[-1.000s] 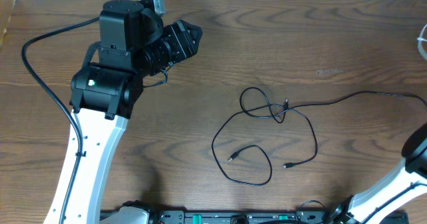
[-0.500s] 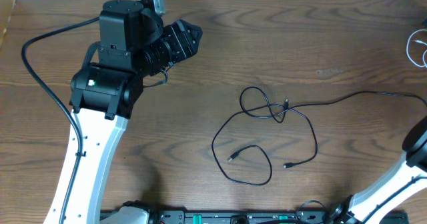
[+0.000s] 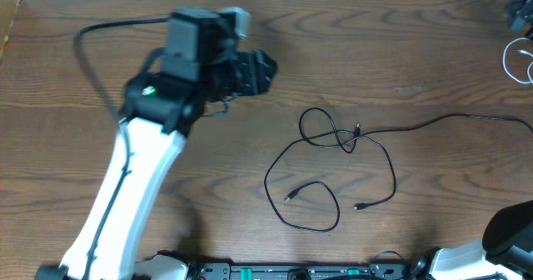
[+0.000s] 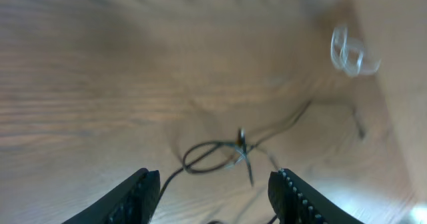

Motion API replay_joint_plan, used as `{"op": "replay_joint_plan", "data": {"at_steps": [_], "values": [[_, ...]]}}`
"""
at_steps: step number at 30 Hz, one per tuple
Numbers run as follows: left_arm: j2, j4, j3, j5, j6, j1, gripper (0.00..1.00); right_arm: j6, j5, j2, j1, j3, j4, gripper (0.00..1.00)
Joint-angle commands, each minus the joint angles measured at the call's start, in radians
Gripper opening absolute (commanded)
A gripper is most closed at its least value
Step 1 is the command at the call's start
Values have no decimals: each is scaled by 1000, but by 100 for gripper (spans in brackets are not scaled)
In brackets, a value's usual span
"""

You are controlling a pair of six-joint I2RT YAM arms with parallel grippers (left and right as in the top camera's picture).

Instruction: Untangle cables

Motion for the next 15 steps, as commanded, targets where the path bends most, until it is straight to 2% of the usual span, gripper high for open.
{"op": "replay_joint_plan", "data": {"at_steps": [1, 5, 9, 11, 15], "values": [[114, -11, -2, 46, 182, -62, 58, -14, -65, 15, 26, 0, -57, 99], [227, -11, -2, 143, 280, -101, 58, -53, -88, 15, 57, -5, -128, 98], [309, -10, -2, 192, 295, -109, 61, -83, -87, 15, 82, -5, -182, 98], [344, -6, -2, 194, 252, -109, 61, -105, -84, 15, 91, -5, -202, 98], [406, 31, -2, 193, 76, -109, 61, -119, -72, 15, 111, -5, -232, 99]]}}
